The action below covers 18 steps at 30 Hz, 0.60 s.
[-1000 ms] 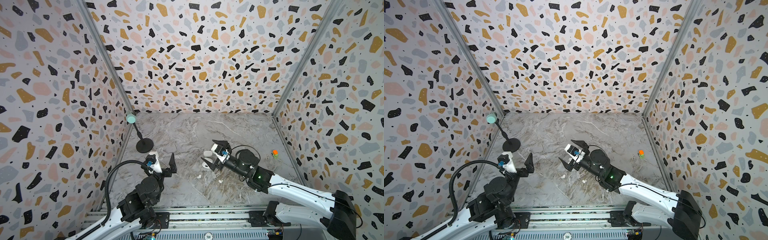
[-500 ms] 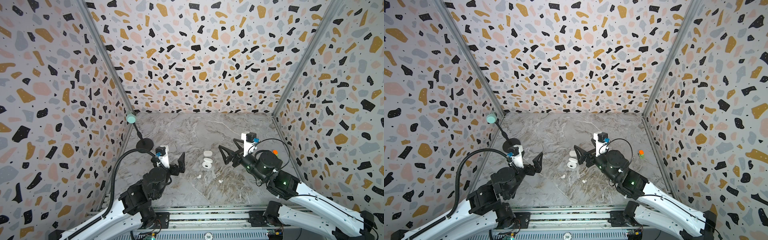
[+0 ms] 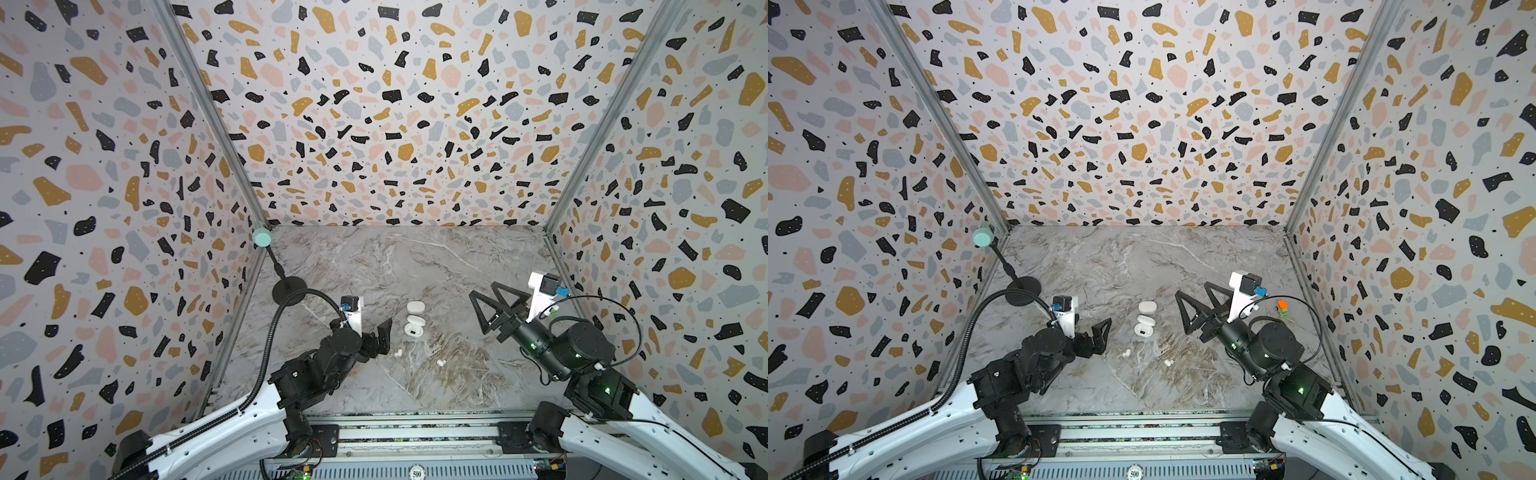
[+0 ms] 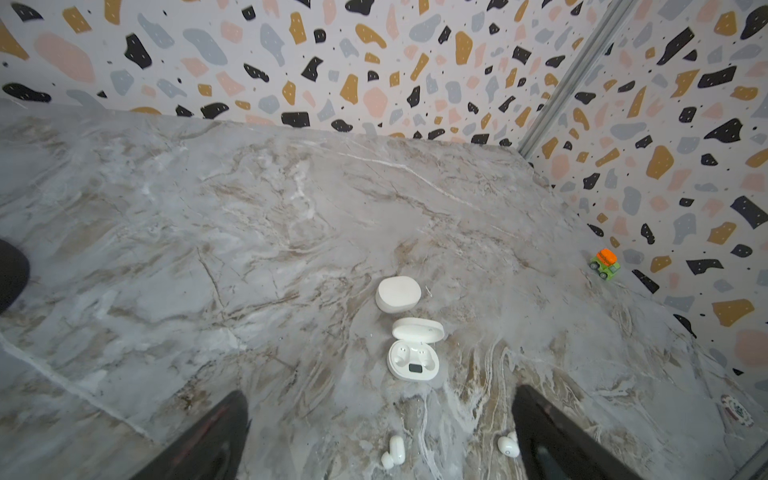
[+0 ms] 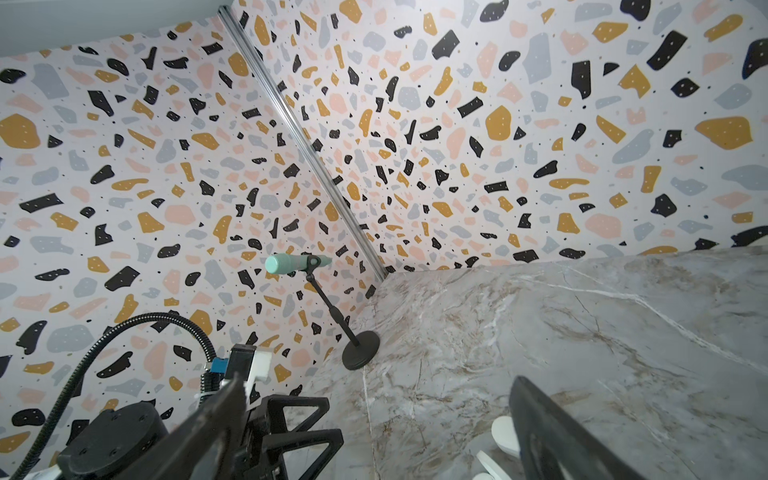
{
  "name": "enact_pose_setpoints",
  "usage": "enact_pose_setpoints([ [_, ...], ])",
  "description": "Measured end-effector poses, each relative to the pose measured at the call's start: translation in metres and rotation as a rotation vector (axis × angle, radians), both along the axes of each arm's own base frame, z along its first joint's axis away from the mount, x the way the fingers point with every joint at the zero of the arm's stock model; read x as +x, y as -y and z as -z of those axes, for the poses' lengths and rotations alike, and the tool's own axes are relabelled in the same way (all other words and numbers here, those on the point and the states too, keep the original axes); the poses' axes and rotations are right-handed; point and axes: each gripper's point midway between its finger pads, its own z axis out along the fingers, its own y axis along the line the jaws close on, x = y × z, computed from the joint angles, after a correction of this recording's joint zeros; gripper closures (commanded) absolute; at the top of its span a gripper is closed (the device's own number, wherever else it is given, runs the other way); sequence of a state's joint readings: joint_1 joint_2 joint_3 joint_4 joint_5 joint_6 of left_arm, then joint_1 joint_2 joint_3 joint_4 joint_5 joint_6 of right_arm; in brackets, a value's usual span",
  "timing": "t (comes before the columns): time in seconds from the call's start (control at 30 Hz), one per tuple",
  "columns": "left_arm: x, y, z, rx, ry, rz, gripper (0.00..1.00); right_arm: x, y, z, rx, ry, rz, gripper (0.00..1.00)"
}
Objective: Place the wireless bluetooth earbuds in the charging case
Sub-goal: 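Release the case lid and raise the right gripper while the left gripper advances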
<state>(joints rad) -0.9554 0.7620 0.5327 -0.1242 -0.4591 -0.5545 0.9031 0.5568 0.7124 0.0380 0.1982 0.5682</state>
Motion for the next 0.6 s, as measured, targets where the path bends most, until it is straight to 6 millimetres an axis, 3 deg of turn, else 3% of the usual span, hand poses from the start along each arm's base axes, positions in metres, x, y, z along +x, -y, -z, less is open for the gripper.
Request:
enact_pose_setpoints([
  [0.23, -0.001, 0.007, 0.020, 0.002, -0.048, 0.016, 0.00, 0.013, -0.013, 0.052, -0.132, -0.122, 0.010, 0.01],
  [0.4, 0.001, 0.011, 0.027, 0.006, -0.060, 0.019, 0.00, 0.019, -0.027, 0.102, -0.276, -0.250, -0.007, 0.01],
  [0.6, -0.001, 0.013, 0.058, 0.066, -0.116, 0.032, 0.00, 0.013, -0.035, 0.157, -0.438, -0.385, -0.029, 0.01],
])
